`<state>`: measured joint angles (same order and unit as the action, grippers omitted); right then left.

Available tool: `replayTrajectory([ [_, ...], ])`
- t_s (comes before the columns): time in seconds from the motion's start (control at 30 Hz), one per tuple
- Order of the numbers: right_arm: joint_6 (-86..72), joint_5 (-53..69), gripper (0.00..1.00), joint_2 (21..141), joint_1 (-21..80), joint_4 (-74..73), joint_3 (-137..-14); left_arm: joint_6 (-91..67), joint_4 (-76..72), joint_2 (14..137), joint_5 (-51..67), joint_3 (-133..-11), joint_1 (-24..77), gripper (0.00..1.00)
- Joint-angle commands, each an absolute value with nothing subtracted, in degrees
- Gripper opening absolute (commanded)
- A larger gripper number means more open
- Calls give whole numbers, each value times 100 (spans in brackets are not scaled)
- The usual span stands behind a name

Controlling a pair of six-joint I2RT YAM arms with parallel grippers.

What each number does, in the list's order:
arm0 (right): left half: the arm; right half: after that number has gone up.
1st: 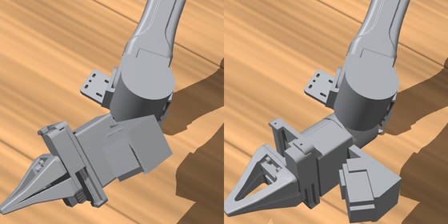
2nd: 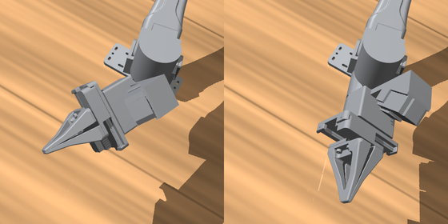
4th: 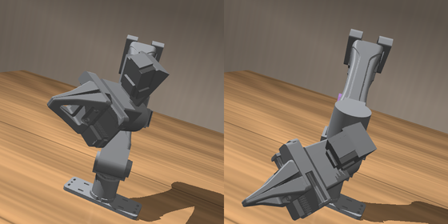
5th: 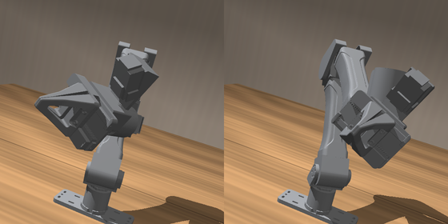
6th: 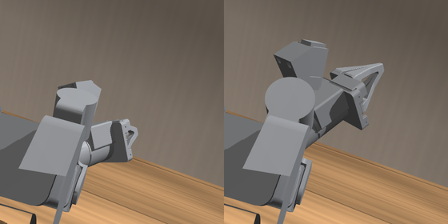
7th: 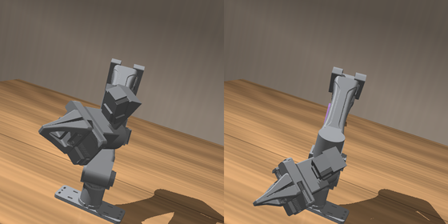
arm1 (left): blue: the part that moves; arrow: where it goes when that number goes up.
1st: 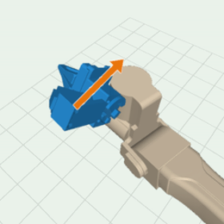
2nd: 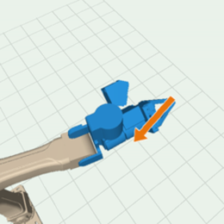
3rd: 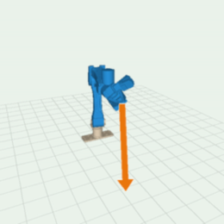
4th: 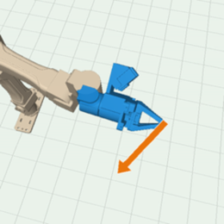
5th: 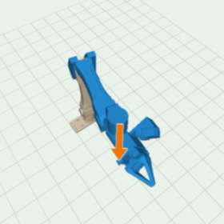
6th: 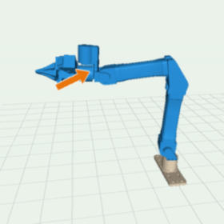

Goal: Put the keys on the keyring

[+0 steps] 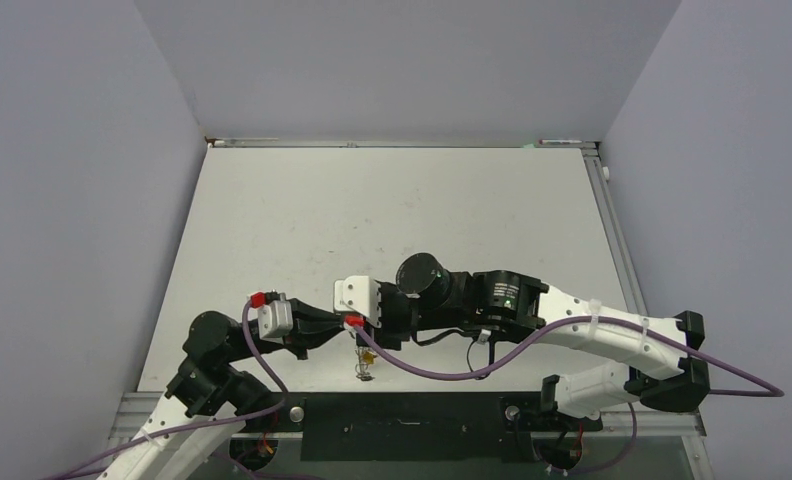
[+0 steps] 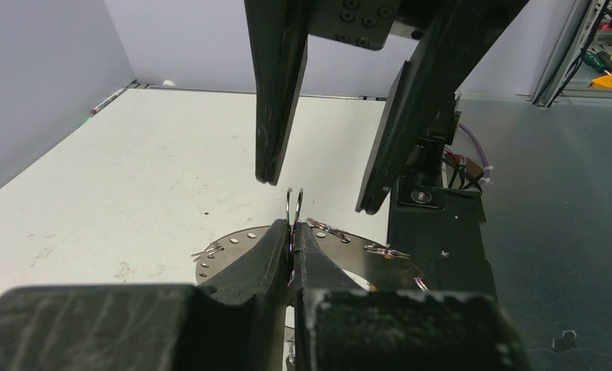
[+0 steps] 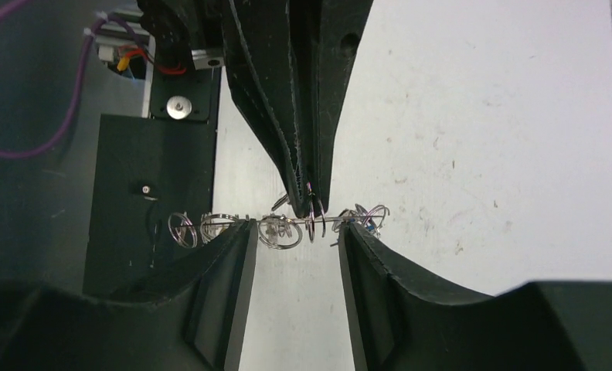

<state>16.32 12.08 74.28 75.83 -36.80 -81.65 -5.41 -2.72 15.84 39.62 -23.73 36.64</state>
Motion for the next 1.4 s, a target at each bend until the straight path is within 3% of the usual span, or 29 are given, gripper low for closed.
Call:
replayTrajectory([
  [0.0,1898,1245,43,7521,7585,-4210,-8567,-657,-747,1622,4202,-2429,3669,0],
  [0.47,1913,1162,37,7702,7575,-4194,-8756,-668,-747,1635,4272,-2408,3815,0],
  [0.7,1956,1162,27,7795,7539,-4098,-8725,-667,-743,1659,4287,-2408,3823,0],
  [0.9,1956,1239,26,7809,7531,-4015,-8710,-668,-747,1679,4288,-2408,3821,0],
  [1.13,1956,1302,7,7856,7529,-3930,-8692,-685,-756,1689,4293,-2399,3823,0],
  [1.37,2083,1414,5,7587,7531,-3555,-8365,-655,-740,1557,4080,-2365,3832,0],
])
